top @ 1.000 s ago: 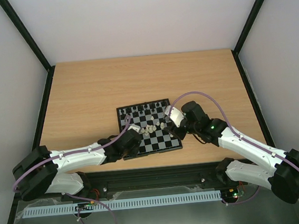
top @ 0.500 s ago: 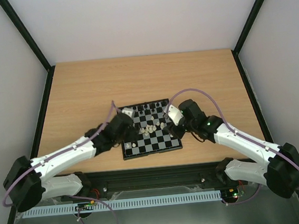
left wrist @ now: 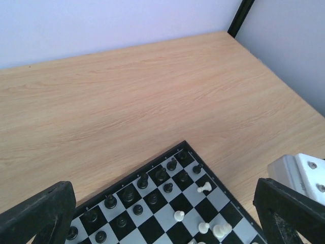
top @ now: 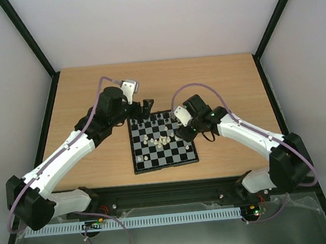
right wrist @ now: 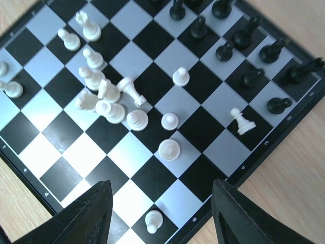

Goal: Set up the chess pieces on the board

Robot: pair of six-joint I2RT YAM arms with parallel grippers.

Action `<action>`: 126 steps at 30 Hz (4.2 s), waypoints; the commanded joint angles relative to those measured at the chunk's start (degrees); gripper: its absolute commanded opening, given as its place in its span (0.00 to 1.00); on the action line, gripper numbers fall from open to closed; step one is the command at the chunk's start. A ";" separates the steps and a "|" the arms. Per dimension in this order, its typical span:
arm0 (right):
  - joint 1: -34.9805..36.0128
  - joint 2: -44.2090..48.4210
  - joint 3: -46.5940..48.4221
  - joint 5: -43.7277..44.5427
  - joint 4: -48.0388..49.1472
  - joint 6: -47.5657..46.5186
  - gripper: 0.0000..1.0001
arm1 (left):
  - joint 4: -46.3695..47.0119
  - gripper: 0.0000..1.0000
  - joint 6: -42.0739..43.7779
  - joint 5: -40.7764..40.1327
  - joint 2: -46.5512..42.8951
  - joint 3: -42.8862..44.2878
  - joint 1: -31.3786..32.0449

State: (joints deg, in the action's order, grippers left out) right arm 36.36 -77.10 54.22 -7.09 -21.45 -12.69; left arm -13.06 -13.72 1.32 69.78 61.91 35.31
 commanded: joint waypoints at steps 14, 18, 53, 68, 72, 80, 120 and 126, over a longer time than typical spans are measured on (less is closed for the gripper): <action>-0.07 -16.65 10.98 -2.87 -11.18 -2.07 0.44 | 9.54 1.00 1.56 7.24 -6.23 -10.89 -7.45; -0.07 -19.19 12.71 -2.84 -11.24 -1.70 0.37 | 8.71 1.00 1.73 7.08 -6.10 -10.57 -7.45; 13.88 -6.76 12.59 2.53 -18.81 -7.03 0.05 | 10.40 0.99 -1.50 -5.68 -11.23 -14.09 -7.51; 23.32 -16.12 13.61 5.41 -17.65 -10.56 0.07 | 3.66 0.99 -9.64 -20.53 -7.12 -11.42 -13.03; 23.30 -17.92 13.46 4.86 -15.47 -10.77 0.07 | 4.33 0.99 -8.60 -20.92 -8.26 -12.13 -13.03; 23.30 -21.70 14.60 2.01 -13.11 -9.85 0.08 | 3.99 0.99 -8.08 -21.06 -7.99 -11.90 -13.05; 15.53 -22.08 27.14 -0.27 -17.64 -5.37 0.35 | 3.92 0.99 -7.12 -19.75 -8.69 -11.72 -13.07; 13.62 -25.88 27.00 1.40 -16.44 -4.28 0.25 | 4.12 0.99 -5.88 -16.70 -8.86 -11.61 -13.05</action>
State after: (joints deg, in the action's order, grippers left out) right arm 50.19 -99.90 80.53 -5.96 -35.29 -18.37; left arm -8.58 -21.08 -17.52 62.04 48.71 22.22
